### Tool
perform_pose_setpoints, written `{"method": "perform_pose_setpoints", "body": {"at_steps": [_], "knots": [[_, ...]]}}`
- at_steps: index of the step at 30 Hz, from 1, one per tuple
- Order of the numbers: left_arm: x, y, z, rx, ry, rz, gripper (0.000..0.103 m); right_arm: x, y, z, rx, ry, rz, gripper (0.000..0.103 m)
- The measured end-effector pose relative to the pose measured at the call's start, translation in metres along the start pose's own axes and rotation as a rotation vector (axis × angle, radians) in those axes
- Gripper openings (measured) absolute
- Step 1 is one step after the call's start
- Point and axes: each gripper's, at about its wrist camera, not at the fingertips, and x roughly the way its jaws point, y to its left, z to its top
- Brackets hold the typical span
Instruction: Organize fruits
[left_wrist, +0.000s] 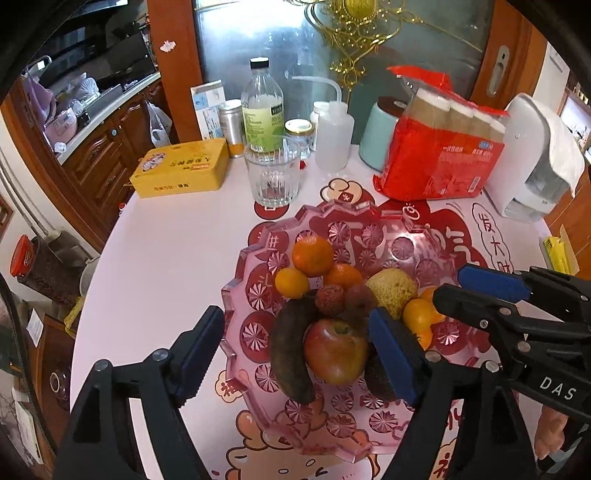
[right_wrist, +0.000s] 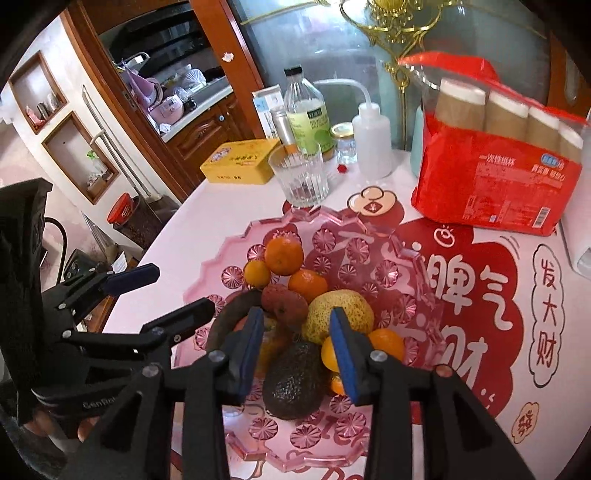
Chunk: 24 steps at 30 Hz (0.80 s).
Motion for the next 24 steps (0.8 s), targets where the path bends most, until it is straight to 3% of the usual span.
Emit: {"method": "perform_pose_setpoints", "body": {"at_steps": [13,24], "knots": [[-0.062,-0.009,-0.003,0.007,-0.081,0.012,0.098,-0.055,0.016,-0.005,-0.018,-0.071,-0.020,0.038],[-0.093,-0.029,-0.030,0.029,-0.102,0.043,0.099,-0.088,0.014,-0.042,0.007,-0.088,-0.042,0.038]]}}
